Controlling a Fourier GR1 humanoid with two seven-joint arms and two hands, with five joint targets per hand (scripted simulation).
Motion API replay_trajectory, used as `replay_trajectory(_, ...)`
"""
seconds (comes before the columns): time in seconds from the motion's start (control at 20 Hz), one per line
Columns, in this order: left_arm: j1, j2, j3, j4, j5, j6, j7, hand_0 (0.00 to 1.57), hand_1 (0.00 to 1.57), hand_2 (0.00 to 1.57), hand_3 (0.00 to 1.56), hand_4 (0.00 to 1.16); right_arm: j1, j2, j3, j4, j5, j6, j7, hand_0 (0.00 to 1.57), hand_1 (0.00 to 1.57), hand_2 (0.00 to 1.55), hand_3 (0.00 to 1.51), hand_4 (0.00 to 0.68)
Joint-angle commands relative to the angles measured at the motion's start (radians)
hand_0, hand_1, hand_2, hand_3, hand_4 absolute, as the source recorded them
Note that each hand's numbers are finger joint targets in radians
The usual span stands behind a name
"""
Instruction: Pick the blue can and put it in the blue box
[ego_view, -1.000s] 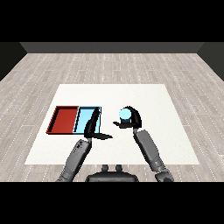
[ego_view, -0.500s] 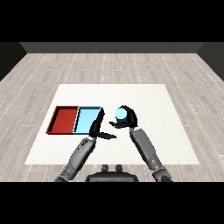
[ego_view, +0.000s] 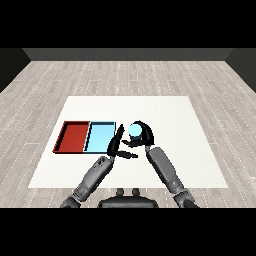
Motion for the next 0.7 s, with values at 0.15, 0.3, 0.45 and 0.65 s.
replay_trajectory(0.15,-0.076,0.0,-0.048,0.088,0.094,0.046,-0.031,0.0,0.0,0.0,0.0,0.0,-0.013,0.001,0.003,-0.005,-0.003,0.016,0.004,1.43,1.43,1.46,1.37,0.551)
replay_trajectory(0.3,-0.044,0.0,-0.055,0.067,0.072,0.044,-0.02,0.0,0.0,0.0,0.0,0.0,-0.003,0.001,0.022,-0.044,-0.006,0.002,0.043,1.43,1.43,1.46,1.38,0.559)
replay_trajectory(0.45,-0.085,0.0,-0.045,0.108,0.078,0.036,-0.032,0.0,0.0,0.0,0.0,0.0,-0.079,0.001,0.056,0.071,-0.067,-0.026,-0.034,1.42,1.42,1.46,1.36,0.559)
replay_trajectory(0.65,-0.043,0.0,-0.098,0.083,0.079,0.066,-0.042,0.0,0.0,0.0,0.0,0.0,0.024,0.001,0.091,-0.053,-0.032,-0.043,0.004,1.43,1.43,1.46,1.37,0.552)
